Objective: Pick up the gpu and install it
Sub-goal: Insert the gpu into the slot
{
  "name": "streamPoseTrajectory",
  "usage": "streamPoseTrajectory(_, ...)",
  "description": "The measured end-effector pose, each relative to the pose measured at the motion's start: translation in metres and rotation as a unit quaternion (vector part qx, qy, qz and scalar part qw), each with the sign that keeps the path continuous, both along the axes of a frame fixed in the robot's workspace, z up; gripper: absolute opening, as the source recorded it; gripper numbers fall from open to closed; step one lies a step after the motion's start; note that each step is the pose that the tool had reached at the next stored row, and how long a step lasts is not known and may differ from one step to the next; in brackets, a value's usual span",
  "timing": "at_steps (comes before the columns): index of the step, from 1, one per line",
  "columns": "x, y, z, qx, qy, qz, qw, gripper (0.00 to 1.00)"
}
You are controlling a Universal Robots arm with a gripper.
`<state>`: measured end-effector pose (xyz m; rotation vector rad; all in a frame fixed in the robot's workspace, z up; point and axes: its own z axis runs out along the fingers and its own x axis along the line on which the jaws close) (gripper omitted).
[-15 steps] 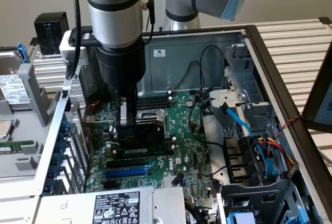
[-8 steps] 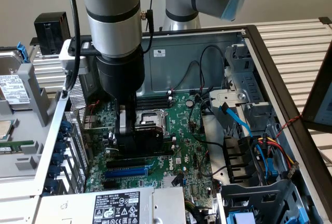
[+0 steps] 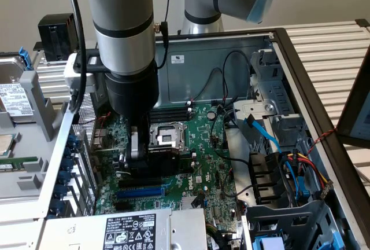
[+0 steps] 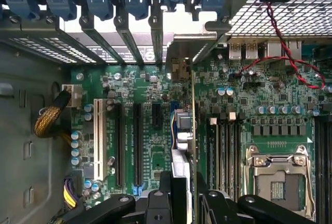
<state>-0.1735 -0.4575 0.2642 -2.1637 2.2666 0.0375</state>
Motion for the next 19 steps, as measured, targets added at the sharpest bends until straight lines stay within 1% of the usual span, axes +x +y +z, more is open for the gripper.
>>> streamPoseTrajectory(3, -0.002, -0.0012, -0.0030, 0.0016, 0.0000, 0.000, 1.0000, 0.28)
streamPoseTrajectory(8, -0.005, -0.0016, -0.0058, 0.0041, -0.0001, 0.000, 1.0000, 0.28)
streamPoseTrajectory(10, -0.005, -0.0039, -0.0075, 0.0062, 0.0000, 0.000, 1.0000, 0.28)
streamPoseTrajectory(12, -0.005, -0.0052, -0.0089, 0.0087, 0.0000, 0.000, 1.0000, 0.28)
streamPoseTrajectory(13, -0.006, -0.0052, -0.0095, 0.0095, -0.0001, 0.000, 1.0000, 0.28)
streamPoseTrajectory(15, -0.006, -0.0053, -0.0103, 0.0101, -0.0001, 0.000, 0.9999, 0.28)
streamPoseTrajectory(19, -0.007, -0.0053, -0.0119, 0.0101, 0.0001, 0.000, 0.9999, 0.28)
